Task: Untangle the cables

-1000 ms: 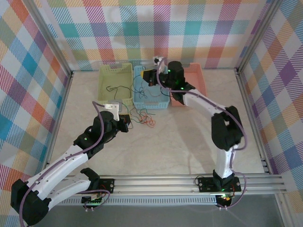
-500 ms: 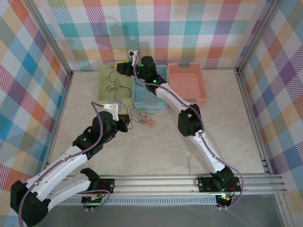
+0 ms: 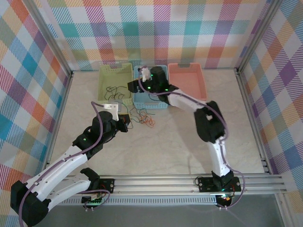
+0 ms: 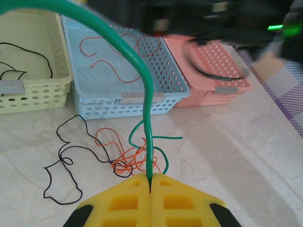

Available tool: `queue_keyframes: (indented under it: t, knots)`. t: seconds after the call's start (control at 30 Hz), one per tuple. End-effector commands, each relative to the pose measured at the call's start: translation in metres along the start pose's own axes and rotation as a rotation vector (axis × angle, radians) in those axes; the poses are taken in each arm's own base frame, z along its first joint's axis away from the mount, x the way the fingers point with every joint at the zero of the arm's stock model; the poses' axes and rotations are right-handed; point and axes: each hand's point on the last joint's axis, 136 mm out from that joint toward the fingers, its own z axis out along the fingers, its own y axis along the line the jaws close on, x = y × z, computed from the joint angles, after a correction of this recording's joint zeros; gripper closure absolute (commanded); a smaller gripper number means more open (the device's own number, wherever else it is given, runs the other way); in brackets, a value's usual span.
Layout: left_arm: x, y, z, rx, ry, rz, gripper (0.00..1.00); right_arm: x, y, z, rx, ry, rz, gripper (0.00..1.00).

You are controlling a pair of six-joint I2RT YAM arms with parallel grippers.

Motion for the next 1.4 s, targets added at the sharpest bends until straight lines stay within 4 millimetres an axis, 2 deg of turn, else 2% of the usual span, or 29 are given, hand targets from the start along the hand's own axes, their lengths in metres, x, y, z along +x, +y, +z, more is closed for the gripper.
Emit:
queue_keyframes:
  t: [0.0, 0.17, 0.27, 0.37, 0.47, 0.53, 0.8, 1.03, 1.2, 1.27, 1.37]
  knots:
    - [-0.013, -0.009, -0.006, 0.048, -0.044, 0.009, 1.00, -0.054, 0.033, -0.066, 0.008, -0.163, -0.240, 0.33]
    - [-0.014, -0.019, -0.006, 0.098, -0.031, 0.009, 1.00, 0.007, 0.044, -0.116, 0.014, -0.036, -0.317, 0.40]
    - [-0.014, -0.026, -0.007, 0.133, -0.027, 0.010, 1.00, 0.044, 0.068, -0.136, -0.109, 0.001, -0.333, 0.43]
    - [-0.012, -0.031, -0.005, 0.161, -0.013, 0.011, 1.00, 0.081, 0.090, -0.148, -0.224, 0.027, -0.432, 0.43]
    - [-0.007, -0.038, 0.001, 0.196, 0.022, 0.013, 1.00, 0.115, 0.102, -0.152, -0.306, 0.085, -0.495, 0.41]
    - [-0.004, -0.042, 0.005, 0.214, 0.045, 0.014, 1.00, 0.131, 0.107, -0.152, -0.347, 0.103, -0.537, 0.40]
    - [0.003, -0.044, 0.014, 0.209, 0.095, 0.011, 1.00, 0.158, 0.121, -0.145, -0.423, 0.147, -0.576, 0.39]
    - [0.009, -0.055, 0.018, 0.254, 0.135, 0.020, 1.00, 0.168, 0.113, -0.127, -0.360, 0.174, -0.572, 0.44]
    - [0.009, -0.058, 0.017, 0.261, 0.140, 0.029, 1.00, 0.170, 0.114, -0.124, -0.362, 0.179, -0.566, 0.58]
    - [0.009, -0.059, 0.017, 0.263, 0.138, 0.029, 1.00, 0.166, 0.111, -0.122, -0.330, 0.165, -0.556, 0.68]
    - [0.010, -0.060, 0.017, 0.264, 0.141, 0.029, 1.00, 0.159, 0.108, -0.123, -0.291, 0.130, -0.552, 0.91]
